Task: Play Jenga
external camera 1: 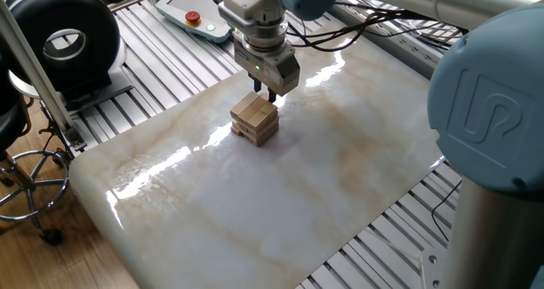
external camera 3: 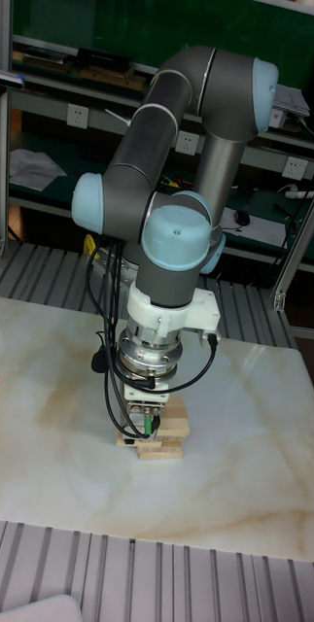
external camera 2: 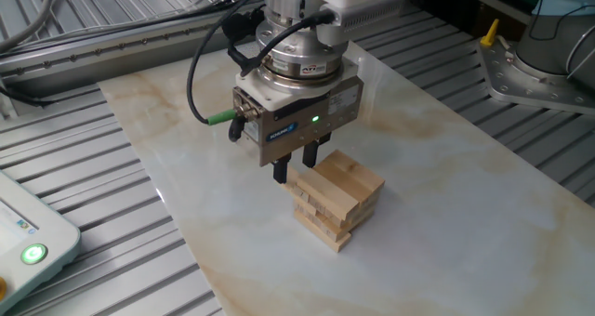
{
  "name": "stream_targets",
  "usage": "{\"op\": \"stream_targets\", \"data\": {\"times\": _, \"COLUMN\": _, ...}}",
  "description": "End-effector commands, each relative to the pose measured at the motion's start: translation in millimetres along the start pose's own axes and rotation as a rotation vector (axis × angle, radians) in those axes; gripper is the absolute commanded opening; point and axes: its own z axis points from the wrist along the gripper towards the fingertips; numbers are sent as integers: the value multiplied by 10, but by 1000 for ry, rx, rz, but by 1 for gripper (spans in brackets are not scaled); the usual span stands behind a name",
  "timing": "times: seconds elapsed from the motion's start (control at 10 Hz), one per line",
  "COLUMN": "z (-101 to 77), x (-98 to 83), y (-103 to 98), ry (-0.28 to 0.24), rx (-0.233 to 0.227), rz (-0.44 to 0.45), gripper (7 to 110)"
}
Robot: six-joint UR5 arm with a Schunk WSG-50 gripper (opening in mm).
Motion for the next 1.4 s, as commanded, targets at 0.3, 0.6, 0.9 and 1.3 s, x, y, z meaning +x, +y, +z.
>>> {"op": "stream_targets", "data": {"times": 0.3, "z": 74, "x": 112, "y": -7, "ry": -3, "rx": 10, "rz": -5, "gripper": 44}}
{"op": "stream_targets", "data": {"times": 0.6, "z": 88, "x": 59, "y": -11, "ry": -15, "rx": 12, "rz": 0, "gripper": 44}}
{"op": "stream_targets", "data": {"times": 0.9, "z": 139, "x": 9, "y": -21, "ry": -9, "rx": 15, "rz": 4, "gripper": 44}}
{"op": "stream_targets", "data": {"times": 1.3, "z": 152, "x": 16, "y": -8, "ry": -9, "rx": 12, "rz": 1, "gripper": 44}}
